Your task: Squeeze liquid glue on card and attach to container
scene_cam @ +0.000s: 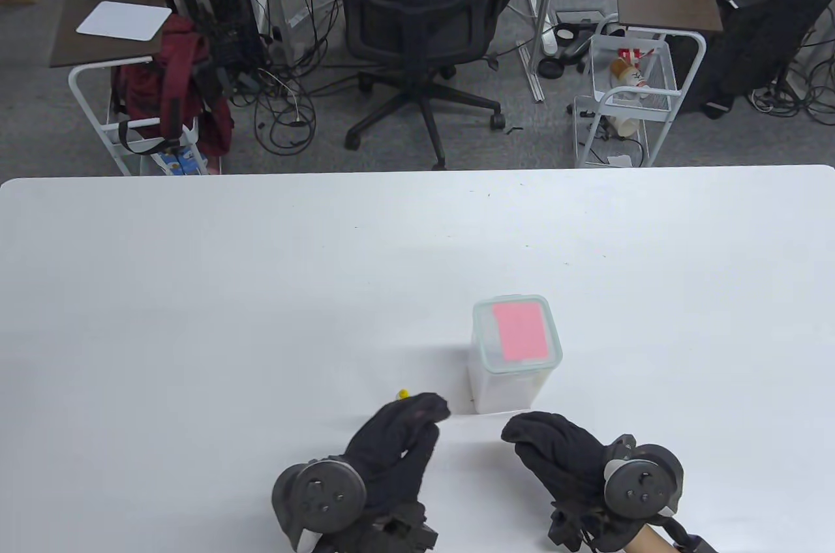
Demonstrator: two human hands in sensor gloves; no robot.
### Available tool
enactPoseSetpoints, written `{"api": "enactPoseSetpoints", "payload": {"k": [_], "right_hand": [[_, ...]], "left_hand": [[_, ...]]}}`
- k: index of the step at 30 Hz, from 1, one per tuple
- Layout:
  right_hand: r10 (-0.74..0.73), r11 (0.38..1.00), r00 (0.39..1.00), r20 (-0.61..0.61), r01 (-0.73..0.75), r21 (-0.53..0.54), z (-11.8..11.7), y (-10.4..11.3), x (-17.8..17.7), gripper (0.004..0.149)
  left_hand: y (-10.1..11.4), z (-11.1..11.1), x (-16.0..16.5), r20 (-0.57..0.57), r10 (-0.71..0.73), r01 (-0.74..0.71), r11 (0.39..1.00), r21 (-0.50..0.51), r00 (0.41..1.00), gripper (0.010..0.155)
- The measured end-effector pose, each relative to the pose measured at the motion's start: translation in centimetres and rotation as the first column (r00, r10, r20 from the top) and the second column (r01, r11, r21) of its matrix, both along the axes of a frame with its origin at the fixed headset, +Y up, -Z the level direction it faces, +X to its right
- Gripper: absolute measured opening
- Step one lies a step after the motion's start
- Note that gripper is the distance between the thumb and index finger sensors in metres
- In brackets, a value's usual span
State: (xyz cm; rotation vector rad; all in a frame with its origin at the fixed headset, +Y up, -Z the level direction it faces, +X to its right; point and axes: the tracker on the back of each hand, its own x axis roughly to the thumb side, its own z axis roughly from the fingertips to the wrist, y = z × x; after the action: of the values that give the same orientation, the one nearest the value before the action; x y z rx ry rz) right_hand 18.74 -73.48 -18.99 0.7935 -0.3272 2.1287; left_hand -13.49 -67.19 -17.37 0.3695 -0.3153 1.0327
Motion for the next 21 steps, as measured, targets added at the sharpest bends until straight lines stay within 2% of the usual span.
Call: {"api": "enactPoseSetpoints", "payload": {"k": [2, 4, 8, 11, 15, 21], "right_hand": [[-0.023, 1.000, 1.000, 0.003, 0.023, -0.018, -0.1, -0.1, 0.0, 0.036], [-0.056, 0.998, 0.998, 0.003, 0.056, -0.033, -0.1, -0.2, -0.1, 0.036], [-0.047, 0.999, 0.999, 0.004, 0.047, -0.013, 0.1, -0.2, -0.2, 0.036], [-0.047, 0.999, 0.999, 0.011, 0.047, -0.006, 0.2, -0.1, 0.0, 0.036], [-0.049, 0.999, 0.999, 0.014, 0.049, -0.005, 0.3, -0.1, 0.0, 0.036], [-0.039, 0.999, 0.999, 0.008, 0.039, -0.008, 0.2, -0.2, -0.2, 0.036]], "left_hand": [[-0.9, -0.7, -1.8, -0.048, 0.011, -0.014, 0.998, -0.058, 0.999, 0.062], [-2.7, -1.6, -2.9, -0.060, -0.031, 0.022, 0.987, -0.157, 0.998, 0.077], [-6.2, -3.7, -2.5, 0.053, -0.071, 0.086, 0.917, -0.389, 0.996, 0.093], [-7.8, -4.6, -1.7, 0.105, -0.146, 0.178, 0.856, -0.485, 0.984, 0.097], [-8.9, -5.0, -0.8, 0.127, -0.222, 0.255, 0.800, -0.544, 0.967, 0.097], [-9.4, -5.4, -0.4, 0.071, -0.202, 0.205, 0.789, -0.579, 0.977, 0.087]]}}
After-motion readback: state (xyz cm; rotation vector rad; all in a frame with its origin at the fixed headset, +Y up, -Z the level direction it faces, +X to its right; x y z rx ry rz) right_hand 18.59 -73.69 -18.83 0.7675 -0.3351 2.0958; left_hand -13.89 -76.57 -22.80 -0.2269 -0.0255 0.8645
